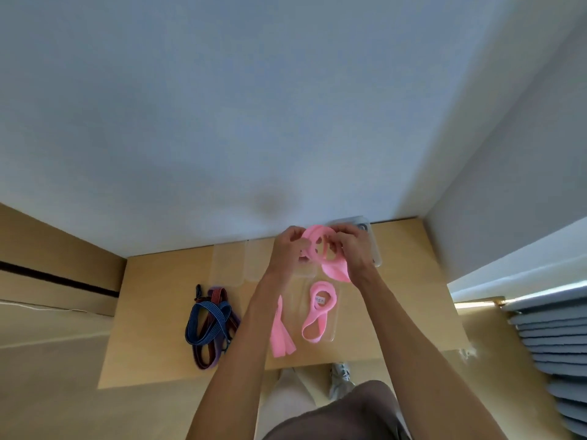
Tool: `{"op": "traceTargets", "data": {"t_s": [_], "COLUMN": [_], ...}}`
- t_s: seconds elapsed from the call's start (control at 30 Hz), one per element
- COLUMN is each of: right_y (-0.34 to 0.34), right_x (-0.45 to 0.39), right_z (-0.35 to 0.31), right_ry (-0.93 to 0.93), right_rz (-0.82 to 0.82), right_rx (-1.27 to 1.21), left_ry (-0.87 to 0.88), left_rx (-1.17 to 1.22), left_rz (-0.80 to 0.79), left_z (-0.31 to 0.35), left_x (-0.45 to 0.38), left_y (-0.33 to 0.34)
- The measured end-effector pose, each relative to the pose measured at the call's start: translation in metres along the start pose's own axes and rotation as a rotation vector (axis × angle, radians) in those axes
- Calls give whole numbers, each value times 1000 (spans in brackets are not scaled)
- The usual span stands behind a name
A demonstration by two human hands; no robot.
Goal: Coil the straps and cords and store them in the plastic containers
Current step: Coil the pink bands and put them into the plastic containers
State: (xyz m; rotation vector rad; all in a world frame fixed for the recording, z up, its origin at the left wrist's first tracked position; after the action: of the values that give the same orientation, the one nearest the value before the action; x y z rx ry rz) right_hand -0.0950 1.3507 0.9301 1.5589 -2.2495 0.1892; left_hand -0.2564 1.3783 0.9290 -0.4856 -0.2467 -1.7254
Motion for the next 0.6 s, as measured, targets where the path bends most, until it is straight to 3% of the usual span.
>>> {"op": "traceTargets", "data": {"t_s": [0.17,0.33,0.6], "right_y": [18,44,106], "right_x": [26,66,130], "right_z": [-53,-84,-67], "right_ry": [-198,-411,-494], "right_rz": [37,255,315], "right_rx": [46,193,216], "left_ry": [200,186,296], "left_rx": [49,85,79], "left_rz": [-28,-157,-112], "left_z": [56,78,59], "left_x": [23,50,93], "left_y": [-28,-50,-109]}}
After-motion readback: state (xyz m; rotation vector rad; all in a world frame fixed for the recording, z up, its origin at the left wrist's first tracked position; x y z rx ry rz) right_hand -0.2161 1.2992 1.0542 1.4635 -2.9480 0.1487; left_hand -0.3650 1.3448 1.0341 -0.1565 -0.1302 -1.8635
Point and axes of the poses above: each hand's wrist, its own x-axis away from the middle knuckle, its own y-axis out of the palm, z = x × y, the point moved 9 cm from there along -x, towards the middle knuckle, and after that the axes turned 5 degrees about -x, right-handed, at the moved point
